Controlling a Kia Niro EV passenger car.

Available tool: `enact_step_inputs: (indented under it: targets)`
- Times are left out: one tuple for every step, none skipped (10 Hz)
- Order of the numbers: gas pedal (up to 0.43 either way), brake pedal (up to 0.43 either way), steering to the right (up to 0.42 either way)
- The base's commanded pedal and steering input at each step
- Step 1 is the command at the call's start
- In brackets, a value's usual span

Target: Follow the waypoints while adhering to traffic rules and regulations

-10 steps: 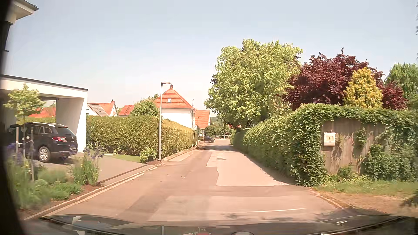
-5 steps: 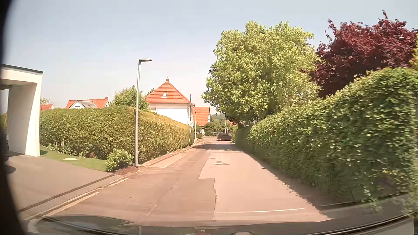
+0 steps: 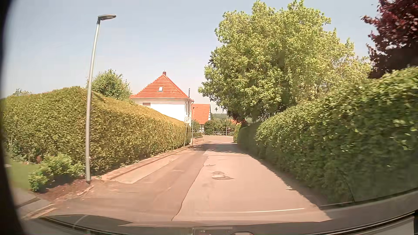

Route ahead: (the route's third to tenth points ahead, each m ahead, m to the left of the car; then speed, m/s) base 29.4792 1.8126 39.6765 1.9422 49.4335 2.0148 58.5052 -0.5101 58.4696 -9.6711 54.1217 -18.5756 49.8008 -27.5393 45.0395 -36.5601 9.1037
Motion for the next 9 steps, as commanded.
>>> enact_step_inputs:
  targets:
    - [0.059, 0.0, -0.002]
    - [0.059, 0.0, -0.002]
    - [0.059, 0.0, -0.002]
    - [0.059, 0.0, -0.004]
    - [0.059, 0.0, -0.005]
    - [0.059, 0.0, -0.005]
    - [0.059, 0.0, -0.004]
    - [0.059, 0.0, -0.004]
    - [0.047, 0.0, -0.004]
